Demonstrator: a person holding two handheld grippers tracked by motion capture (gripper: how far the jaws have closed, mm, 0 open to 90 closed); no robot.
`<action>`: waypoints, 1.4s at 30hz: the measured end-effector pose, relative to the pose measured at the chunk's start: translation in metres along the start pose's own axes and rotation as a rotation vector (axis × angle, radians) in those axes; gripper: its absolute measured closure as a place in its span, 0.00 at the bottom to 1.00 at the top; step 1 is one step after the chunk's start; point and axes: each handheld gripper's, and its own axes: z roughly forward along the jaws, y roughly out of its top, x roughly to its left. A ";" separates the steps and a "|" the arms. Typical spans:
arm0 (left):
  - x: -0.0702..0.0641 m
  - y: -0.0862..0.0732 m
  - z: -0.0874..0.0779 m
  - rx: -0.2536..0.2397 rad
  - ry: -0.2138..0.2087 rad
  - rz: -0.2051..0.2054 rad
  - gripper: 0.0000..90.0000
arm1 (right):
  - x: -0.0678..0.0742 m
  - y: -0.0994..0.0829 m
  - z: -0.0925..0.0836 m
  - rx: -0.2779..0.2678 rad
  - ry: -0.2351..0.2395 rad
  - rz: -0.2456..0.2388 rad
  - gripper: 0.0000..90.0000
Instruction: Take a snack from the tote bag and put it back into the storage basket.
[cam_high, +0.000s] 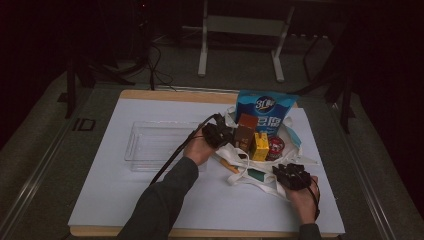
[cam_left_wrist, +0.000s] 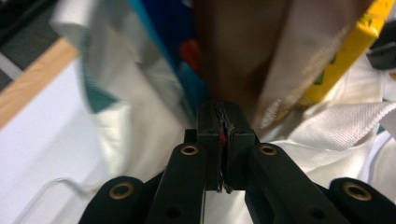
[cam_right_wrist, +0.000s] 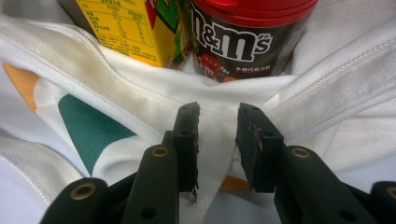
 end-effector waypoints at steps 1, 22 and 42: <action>-0.002 0.000 0.003 0.007 -0.004 -0.001 0.99 | 0.000 0.000 0.000 0.000 0.001 0.000 0.77; -0.017 0.000 0.009 0.037 -0.109 0.038 1.00 | 0.001 0.002 0.004 0.003 -0.001 -0.013 0.76; 0.011 0.003 -0.019 -0.038 -0.148 0.028 0.60 | -0.002 0.000 0.004 -0.016 0.020 -0.011 0.75</action>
